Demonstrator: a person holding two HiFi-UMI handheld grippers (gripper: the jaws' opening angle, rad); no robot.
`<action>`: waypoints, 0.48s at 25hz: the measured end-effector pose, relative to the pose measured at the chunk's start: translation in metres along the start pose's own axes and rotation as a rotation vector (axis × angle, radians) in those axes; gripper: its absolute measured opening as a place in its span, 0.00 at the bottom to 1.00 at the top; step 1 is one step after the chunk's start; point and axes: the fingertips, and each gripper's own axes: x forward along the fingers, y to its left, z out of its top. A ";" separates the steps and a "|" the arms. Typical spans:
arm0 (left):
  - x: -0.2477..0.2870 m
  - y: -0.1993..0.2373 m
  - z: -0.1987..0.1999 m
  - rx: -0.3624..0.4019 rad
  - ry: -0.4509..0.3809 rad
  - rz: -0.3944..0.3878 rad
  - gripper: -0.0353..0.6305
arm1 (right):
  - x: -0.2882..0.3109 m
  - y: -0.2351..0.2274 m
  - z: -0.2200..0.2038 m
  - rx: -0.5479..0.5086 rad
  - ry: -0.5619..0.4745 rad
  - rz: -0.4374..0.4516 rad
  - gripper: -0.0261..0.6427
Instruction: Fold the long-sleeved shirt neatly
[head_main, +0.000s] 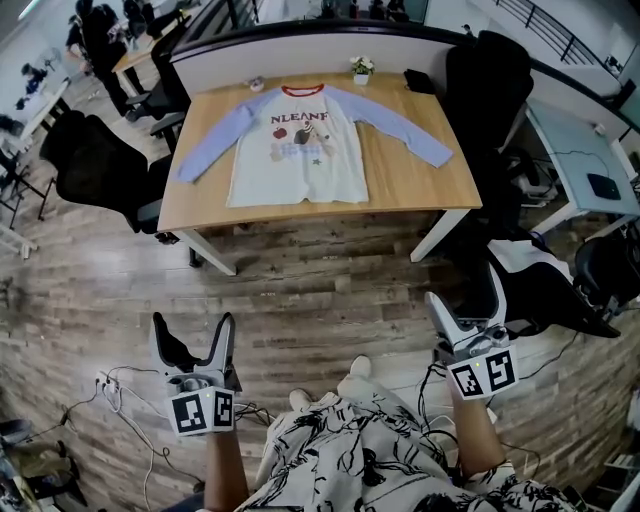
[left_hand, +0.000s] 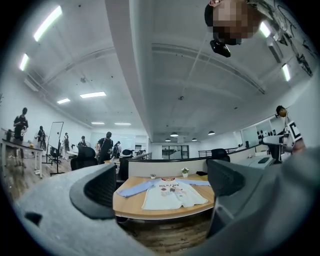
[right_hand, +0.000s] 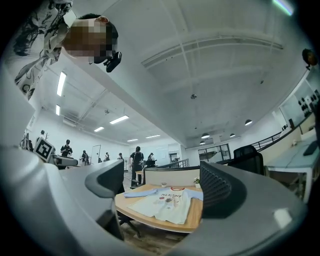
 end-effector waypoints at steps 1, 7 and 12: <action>0.003 -0.003 -0.002 0.003 0.004 -0.004 0.89 | 0.001 -0.003 -0.002 0.000 0.002 0.000 0.73; 0.027 -0.036 -0.009 0.013 0.024 -0.009 0.89 | 0.010 -0.036 -0.011 0.013 0.021 0.043 0.74; 0.042 -0.060 -0.017 0.011 0.030 0.032 0.89 | 0.024 -0.069 -0.016 0.031 0.027 0.083 0.74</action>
